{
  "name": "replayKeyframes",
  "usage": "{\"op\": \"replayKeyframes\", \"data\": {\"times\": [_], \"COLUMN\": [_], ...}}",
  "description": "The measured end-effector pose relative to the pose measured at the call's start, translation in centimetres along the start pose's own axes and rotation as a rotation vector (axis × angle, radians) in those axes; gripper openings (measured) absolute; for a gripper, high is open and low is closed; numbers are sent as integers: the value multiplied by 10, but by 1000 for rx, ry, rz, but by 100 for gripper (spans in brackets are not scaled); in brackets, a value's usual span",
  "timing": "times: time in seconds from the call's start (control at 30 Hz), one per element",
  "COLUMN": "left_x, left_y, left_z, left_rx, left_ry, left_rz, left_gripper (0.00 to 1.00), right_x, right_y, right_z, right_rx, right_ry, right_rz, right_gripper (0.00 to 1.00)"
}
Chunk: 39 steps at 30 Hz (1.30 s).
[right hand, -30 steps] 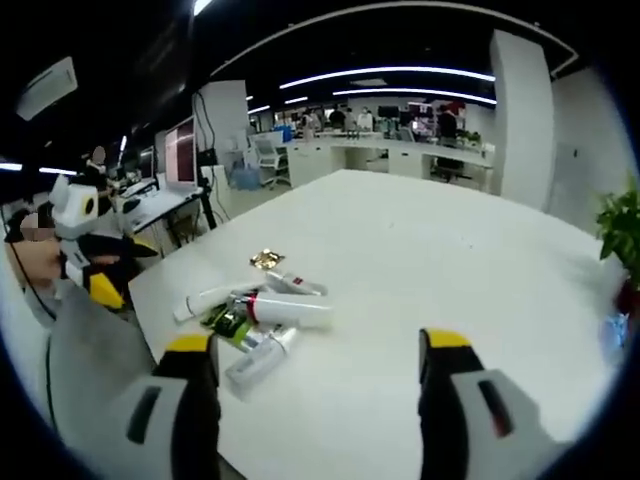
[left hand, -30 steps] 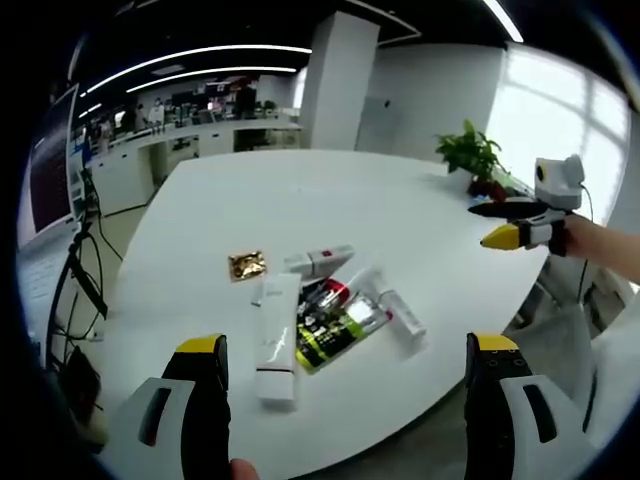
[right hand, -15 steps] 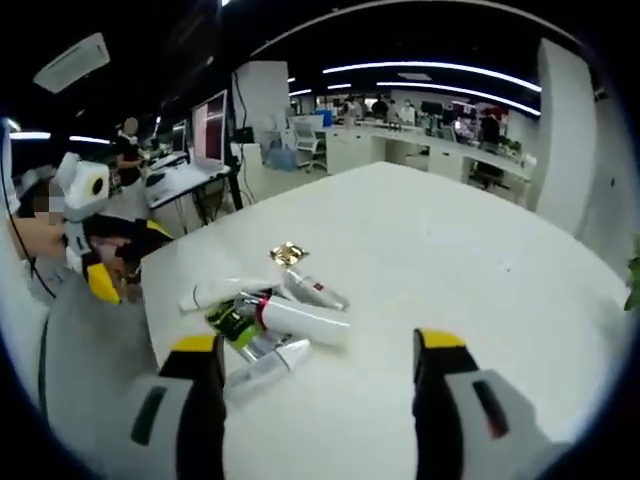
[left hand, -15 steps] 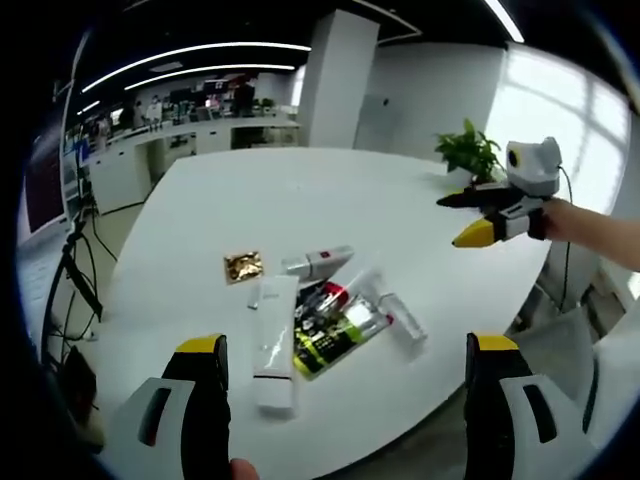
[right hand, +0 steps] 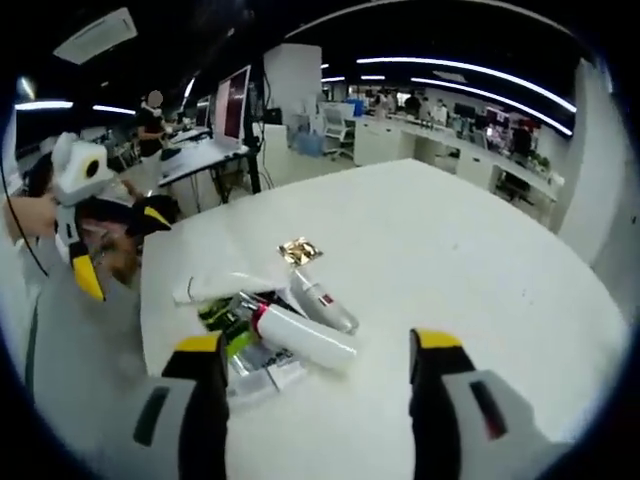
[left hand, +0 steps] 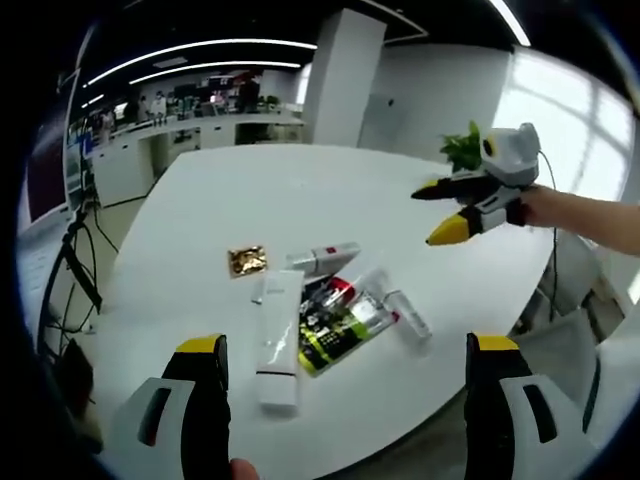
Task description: Arrange the skincare products in the storage area until every visible bottle or jar stands upright without overlapping.
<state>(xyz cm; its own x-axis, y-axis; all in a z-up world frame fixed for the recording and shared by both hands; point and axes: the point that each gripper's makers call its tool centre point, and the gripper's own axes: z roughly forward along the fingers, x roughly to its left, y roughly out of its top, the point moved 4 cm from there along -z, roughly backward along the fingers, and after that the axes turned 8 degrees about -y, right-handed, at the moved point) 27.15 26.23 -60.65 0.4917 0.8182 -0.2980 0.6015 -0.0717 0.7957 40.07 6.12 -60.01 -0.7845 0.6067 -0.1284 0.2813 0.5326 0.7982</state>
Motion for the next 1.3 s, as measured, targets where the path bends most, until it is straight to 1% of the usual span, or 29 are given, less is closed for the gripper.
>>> {"op": "replayKeyframes", "data": {"times": [0.13, 0.4, 0.57, 0.63, 0.77, 0.9, 1.03, 1.1, 1.2, 1.3], "left_x": [2, 5, 5, 5, 6, 7, 9, 9, 10, 10], "left_y": [-2, -8, -11, -11, -12, -12, -13, -13, -14, -14], "left_z": [0, 2, 3, 4, 6, 7, 7, 7, 8, 8], "left_rx": [2, 14, 18, 22, 24, 25, 28, 29, 30, 31], "left_ry": [3, 12, 11, 10, 7, 4, 4, 5, 4, 2], "left_rz": [-4, -18, -26, -26, -28, -29, -30, -30, -33, -35], "left_gripper": [97, 97, 97, 97, 97, 97, 97, 97, 97, 97], "right_x": [6, 12, 21, 25, 27, 31, 34, 36, 41, 45], "right_y": [2, 5, 4, 2, -3, -5, -11, -12, -13, -16], "right_z": [9, 28, 41, 46, 57, 64, 74, 79, 85, 93], "right_rx": [19, 50, 79, 94, 130, 154, 192, 206, 213, 232], "right_ry": [38, 98, 158, 184, 213, 245, 280, 291, 319, 349], "right_rz": [-55, -126, -230, -267, -296, -347, -413, -445, -470, -523], "right_gripper": [74, 71, 67, 65, 62, 60, 58, 58, 57, 55]}}
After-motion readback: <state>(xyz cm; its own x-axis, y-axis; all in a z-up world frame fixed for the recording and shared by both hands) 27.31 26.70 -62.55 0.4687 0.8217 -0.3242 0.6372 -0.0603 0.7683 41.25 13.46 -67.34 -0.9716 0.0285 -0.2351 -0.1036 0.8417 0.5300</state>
